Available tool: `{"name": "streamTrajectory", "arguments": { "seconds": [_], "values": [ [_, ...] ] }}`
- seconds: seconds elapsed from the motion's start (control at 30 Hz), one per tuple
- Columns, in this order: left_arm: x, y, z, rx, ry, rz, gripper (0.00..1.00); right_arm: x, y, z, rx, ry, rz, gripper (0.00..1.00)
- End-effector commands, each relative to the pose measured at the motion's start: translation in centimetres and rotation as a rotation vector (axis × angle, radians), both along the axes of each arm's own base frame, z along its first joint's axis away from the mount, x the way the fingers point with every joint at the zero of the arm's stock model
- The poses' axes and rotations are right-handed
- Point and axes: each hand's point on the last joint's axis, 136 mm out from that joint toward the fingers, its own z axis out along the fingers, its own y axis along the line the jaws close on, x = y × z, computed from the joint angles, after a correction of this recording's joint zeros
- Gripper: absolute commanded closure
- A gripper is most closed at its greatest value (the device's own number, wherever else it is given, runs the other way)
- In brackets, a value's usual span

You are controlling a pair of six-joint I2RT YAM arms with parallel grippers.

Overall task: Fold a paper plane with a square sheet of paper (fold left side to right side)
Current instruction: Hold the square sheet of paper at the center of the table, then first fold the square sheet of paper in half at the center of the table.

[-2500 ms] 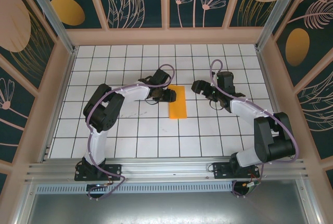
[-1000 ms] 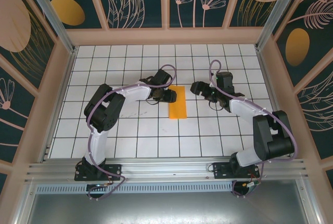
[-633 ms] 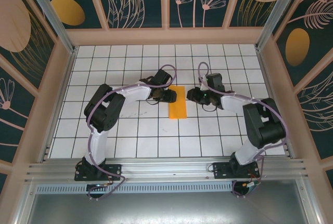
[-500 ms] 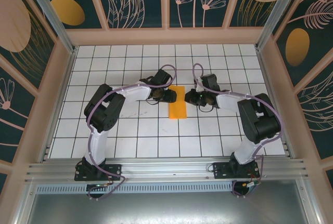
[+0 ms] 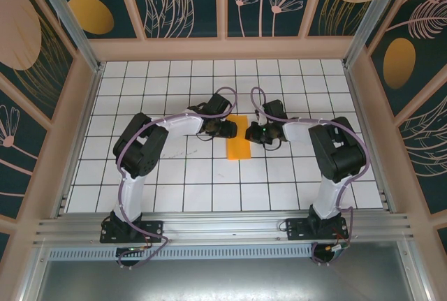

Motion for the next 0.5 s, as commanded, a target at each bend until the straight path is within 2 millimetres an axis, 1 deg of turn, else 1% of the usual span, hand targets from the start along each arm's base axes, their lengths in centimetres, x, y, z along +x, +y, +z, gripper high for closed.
{"name": "streamTrajectory", "arguments": {
  "seconds": [0.0, 0.1, 0.2, 0.27, 0.3, 0.37, 0.47],
  "values": [
    [-2.2, -0.1, -5.2, 0.044, 0.078, -0.04, 0.47, -0.7, -0.6, -1.7, -0.082, 0.037, 0.01, 0.96],
    [-1.9, -0.2, -4.5, 0.033, 0.057, -0.038, 0.47, -1.0, -1.0, -2.2, -0.104, 0.054, 0.011, 0.96],
    [-0.9, -0.3, -2.5, 0.023, 0.016, -0.028, 0.44, -1.4, -1.2, -2.7, -0.12, 0.07, 0.015, 0.97],
    [0.3, 0.1, -0.4, 0.014, -0.028, -0.009, 0.42, -1.6, -1.3, -3.0, -0.124, 0.08, 0.015, 0.97],
    [0.7, 0.5, 0.5, 0.005, -0.043, 0.003, 0.41, -1.7, -1.3, -3.0, -0.125, 0.082, 0.016, 0.97],
    [1.7, 1.4, 2.8, -0.038, -0.077, 0.031, 0.39, -1.8, -1.4, -3.2, -0.128, 0.088, 0.016, 0.97],
    [2.1, 1.8, 6.0, -0.123, -0.121, 0.038, 0.38, -1.8, -1.3, -3.2, -0.125, 0.088, 0.017, 0.97]
  ]
}}
